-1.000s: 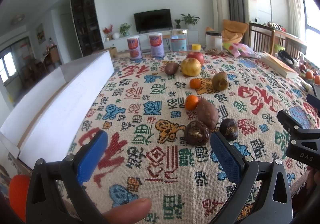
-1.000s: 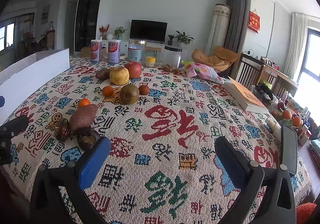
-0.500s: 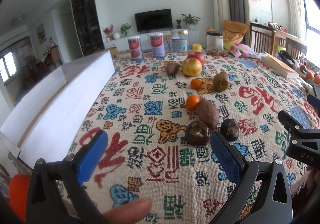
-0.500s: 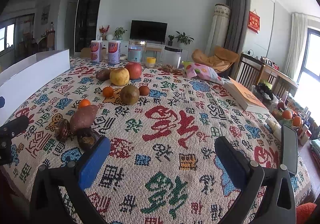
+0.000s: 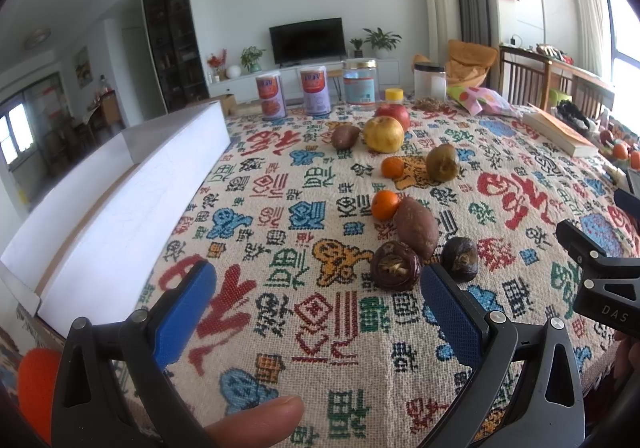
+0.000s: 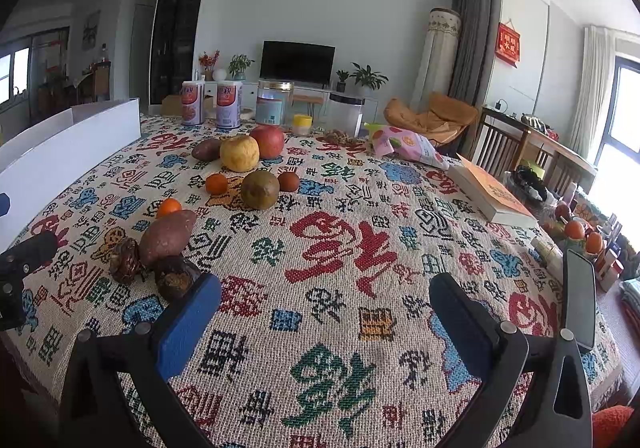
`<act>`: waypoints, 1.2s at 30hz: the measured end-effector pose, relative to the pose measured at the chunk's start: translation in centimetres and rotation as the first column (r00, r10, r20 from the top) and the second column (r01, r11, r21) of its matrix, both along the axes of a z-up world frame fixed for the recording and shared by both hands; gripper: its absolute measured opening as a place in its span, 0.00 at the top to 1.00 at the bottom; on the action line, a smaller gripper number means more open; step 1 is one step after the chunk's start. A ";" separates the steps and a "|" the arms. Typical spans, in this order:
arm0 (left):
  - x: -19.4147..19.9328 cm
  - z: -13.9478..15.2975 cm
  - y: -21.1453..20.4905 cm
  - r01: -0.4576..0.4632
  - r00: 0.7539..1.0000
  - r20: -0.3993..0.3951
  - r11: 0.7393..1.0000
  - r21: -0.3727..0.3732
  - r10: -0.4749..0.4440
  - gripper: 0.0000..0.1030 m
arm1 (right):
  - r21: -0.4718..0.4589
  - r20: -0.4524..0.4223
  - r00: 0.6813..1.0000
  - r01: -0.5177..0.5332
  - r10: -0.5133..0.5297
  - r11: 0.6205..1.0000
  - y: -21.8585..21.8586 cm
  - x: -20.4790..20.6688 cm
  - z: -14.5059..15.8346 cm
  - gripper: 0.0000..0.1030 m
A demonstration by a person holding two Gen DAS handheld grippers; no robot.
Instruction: Organize fruits
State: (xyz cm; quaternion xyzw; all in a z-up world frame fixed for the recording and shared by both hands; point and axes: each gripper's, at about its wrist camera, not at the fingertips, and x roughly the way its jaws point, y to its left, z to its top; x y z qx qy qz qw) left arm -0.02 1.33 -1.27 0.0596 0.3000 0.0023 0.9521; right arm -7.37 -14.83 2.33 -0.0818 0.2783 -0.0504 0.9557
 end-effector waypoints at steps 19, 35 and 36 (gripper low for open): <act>-0.1 0.0 -0.1 -0.002 1.000 -0.002 1.000 0.005 0.002 0.01 | 0.009 -0.007 1.000 -0.002 0.002 1.000 0.1 0.2 -0.2 0.00; -0.1 -0.1 0.0 -0.005 1.000 -0.003 1.000 0.004 0.005 0.01 | 0.010 -0.008 1.000 -0.001 0.001 1.000 0.1 0.3 -0.4 0.00; -0.1 -0.1 0.0 -0.005 1.000 -0.003 1.000 0.004 0.005 0.01 | 0.010 -0.009 1.000 -0.001 0.001 1.000 0.1 0.3 -0.4 0.00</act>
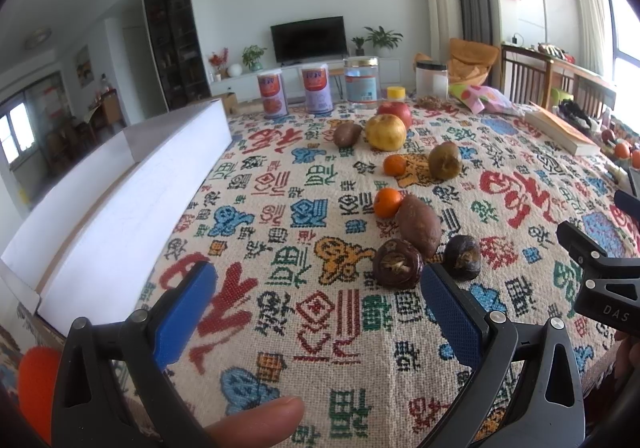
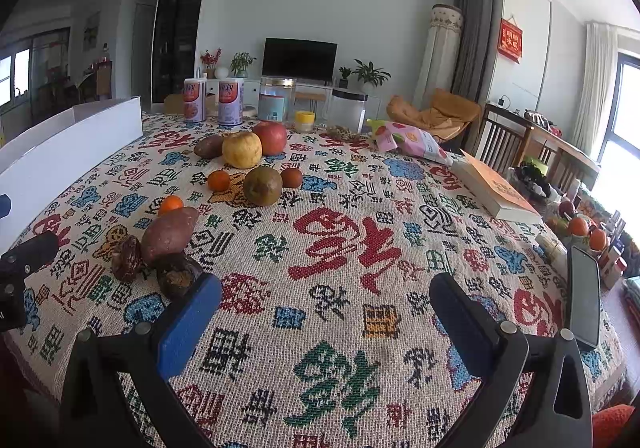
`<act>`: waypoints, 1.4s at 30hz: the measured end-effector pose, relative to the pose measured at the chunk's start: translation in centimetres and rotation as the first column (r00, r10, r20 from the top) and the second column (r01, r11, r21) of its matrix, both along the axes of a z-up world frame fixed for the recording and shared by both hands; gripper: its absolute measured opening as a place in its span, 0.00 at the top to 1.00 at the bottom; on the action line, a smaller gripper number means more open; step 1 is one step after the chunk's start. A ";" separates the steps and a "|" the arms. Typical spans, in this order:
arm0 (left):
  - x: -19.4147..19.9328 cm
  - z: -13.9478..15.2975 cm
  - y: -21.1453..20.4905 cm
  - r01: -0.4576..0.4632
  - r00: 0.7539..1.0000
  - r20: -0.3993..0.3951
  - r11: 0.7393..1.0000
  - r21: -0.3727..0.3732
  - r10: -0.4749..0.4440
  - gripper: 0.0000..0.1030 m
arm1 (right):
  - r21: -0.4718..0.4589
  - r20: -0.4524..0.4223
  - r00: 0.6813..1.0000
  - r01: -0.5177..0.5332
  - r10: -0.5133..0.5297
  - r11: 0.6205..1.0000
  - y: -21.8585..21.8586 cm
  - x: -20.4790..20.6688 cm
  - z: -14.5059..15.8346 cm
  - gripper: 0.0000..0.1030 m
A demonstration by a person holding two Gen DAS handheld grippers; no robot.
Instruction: Organize fruits
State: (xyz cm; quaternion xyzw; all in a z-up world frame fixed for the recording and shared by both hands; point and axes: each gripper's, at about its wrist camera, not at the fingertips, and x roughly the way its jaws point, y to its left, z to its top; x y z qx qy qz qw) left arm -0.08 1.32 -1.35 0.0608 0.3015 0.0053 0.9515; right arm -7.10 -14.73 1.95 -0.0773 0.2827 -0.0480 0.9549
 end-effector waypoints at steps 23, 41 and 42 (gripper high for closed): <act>0.7 -0.9 0.7 -0.007 0.998 -0.066 0.999 -0.032 0.005 0.01 | 0.019 -0.007 1.000 0.014 -0.014 1.000 -0.2 0.1 -0.5 0.00; 2.8 -5.1 1.7 -0.034 0.961 -0.276 0.998 -0.051 0.018 0.01 | 0.025 -0.032 0.999 0.016 -0.015 1.000 -0.6 0.2 -0.7 0.00; 2.8 -5.3 1.8 -0.033 0.958 -0.285 0.998 -0.051 0.017 0.01 | 0.025 -0.032 0.999 0.016 -0.015 1.000 -0.5 0.2 -0.7 0.00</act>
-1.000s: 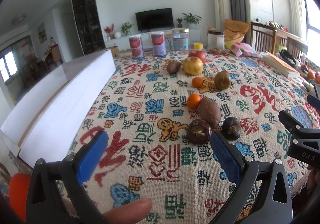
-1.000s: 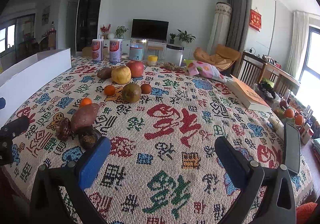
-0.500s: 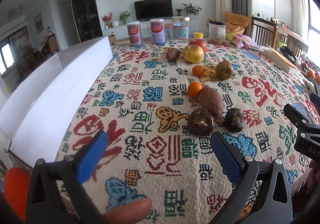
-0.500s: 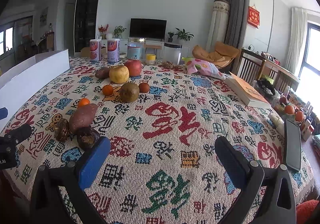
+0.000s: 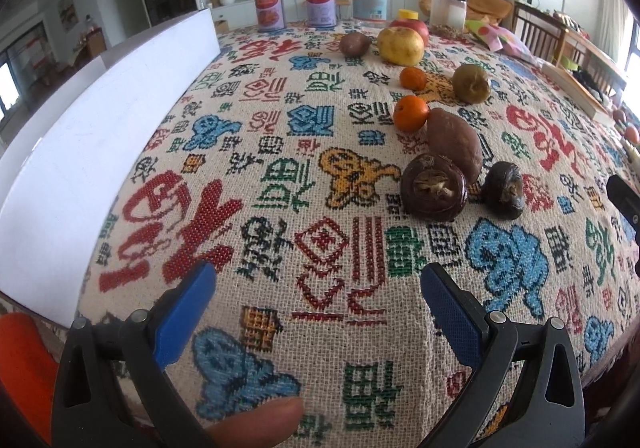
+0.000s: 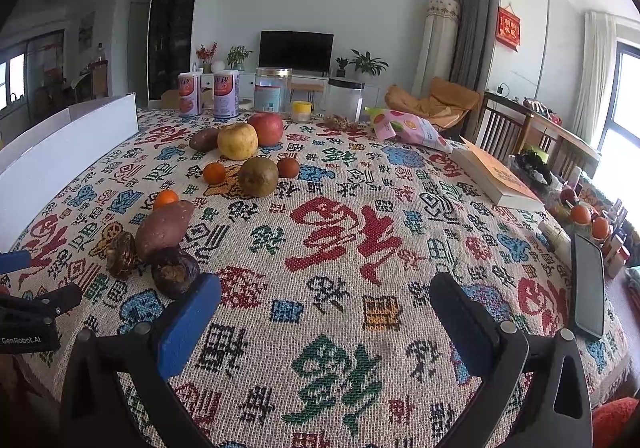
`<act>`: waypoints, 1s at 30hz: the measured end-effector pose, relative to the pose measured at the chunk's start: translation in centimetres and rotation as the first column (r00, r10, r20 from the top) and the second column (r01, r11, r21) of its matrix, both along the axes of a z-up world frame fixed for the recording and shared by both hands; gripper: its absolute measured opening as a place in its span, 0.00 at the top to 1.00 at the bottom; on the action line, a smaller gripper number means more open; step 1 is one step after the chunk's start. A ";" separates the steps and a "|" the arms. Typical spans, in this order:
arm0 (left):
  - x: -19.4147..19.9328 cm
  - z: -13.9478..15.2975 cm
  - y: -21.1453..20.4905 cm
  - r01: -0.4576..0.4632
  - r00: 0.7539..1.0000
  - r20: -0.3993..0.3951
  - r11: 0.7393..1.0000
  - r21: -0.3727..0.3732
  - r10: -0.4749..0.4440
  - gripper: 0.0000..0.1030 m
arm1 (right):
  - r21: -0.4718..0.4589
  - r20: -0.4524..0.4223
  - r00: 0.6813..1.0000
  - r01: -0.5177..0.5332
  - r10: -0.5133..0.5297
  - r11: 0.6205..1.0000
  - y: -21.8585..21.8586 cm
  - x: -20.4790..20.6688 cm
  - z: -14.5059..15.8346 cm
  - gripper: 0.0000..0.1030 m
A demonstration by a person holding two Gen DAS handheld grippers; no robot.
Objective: Organize fruits
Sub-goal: 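Move the left gripper to the dark mangosteen and close on it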
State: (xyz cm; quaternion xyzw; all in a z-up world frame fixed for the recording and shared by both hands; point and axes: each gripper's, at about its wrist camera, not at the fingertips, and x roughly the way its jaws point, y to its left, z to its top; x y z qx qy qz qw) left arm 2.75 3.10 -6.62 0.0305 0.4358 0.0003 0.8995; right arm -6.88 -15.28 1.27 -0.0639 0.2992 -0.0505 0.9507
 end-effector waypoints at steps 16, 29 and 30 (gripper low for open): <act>0.6 -1.4 1.1 0.011 0.997 -0.074 0.998 -0.058 -0.016 0.00 | 0.029 -0.034 0.993 0.117 -0.116 0.993 -4.3 2.0 0.2 0.00; 1.2 -1.3 1.0 0.026 0.995 -0.090 0.998 -0.065 -0.031 0.01 | 0.019 -0.285 0.952 0.121 -0.110 0.993 -4.5 4.0 -4.9 0.00; 1.4 -1.2 1.1 0.040 0.993 -0.105 0.996 -0.074 -0.048 0.01 | 0.024 -0.278 0.955 0.115 -0.104 0.993 -4.3 3.9 -5.0 0.00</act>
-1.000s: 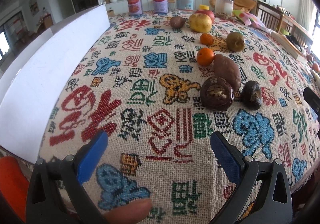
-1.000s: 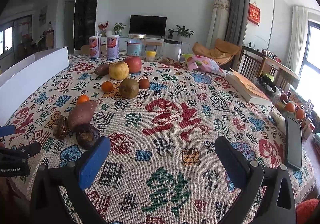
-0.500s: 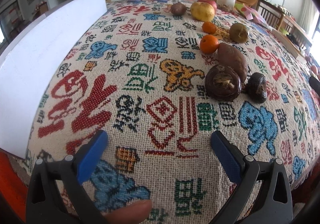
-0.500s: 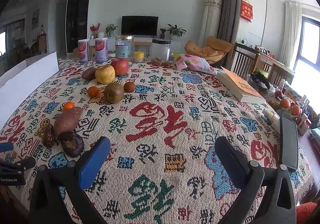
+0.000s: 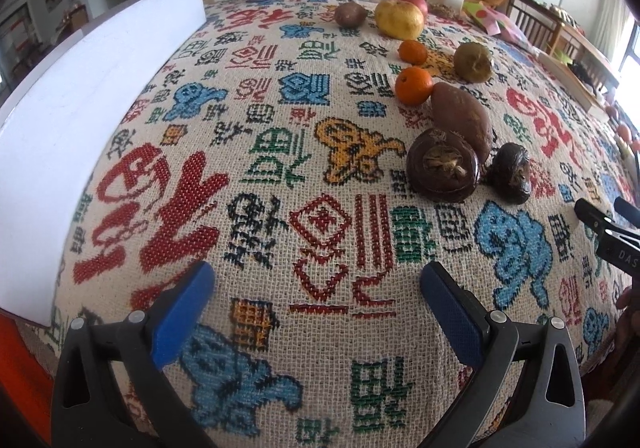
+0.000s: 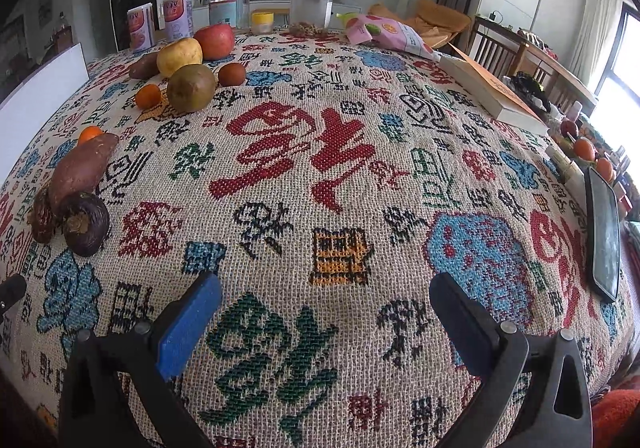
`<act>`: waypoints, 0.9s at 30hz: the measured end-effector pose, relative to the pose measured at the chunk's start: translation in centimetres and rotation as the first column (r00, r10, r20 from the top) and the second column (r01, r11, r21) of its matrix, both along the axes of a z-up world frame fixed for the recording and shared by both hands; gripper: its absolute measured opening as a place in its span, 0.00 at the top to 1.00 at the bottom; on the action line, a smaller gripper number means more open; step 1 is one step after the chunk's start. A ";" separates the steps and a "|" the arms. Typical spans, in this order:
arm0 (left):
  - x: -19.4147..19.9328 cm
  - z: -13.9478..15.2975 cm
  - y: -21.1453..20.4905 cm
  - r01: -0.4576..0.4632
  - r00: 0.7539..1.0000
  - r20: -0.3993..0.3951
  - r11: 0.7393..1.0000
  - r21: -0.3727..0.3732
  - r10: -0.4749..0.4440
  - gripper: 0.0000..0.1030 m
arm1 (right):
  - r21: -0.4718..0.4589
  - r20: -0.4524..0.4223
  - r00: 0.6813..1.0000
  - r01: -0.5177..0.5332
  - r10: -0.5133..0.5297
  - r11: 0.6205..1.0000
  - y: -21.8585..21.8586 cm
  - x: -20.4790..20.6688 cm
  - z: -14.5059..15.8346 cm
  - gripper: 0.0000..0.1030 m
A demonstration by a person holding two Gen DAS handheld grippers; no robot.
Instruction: Organize fruits
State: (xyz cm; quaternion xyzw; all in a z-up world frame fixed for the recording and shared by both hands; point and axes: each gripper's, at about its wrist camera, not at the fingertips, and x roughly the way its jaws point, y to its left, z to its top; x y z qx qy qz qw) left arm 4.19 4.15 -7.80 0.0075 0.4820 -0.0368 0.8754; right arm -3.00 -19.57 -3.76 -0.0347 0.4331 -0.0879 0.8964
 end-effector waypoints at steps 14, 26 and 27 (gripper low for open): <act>4.4 0.6 -4.8 0.303 0.952 0.057 0.953 -0.023 -0.302 0.23 | 0.094 -0.006 1.000 0.028 -0.028 0.995 -0.7 0.1 -0.4 0.00; 4.4 1.6 0.2 0.166 0.984 0.077 0.985 -0.045 -0.162 0.57 | 0.093 -0.005 1.000 0.029 -0.029 0.995 -0.7 0.0 -0.4 0.00; 4.4 1.6 0.8 0.150 0.986 0.076 0.988 -0.042 -0.147 0.57 | 0.094 -0.004 1.000 0.029 -0.029 0.995 -0.7 0.0 -0.4 0.00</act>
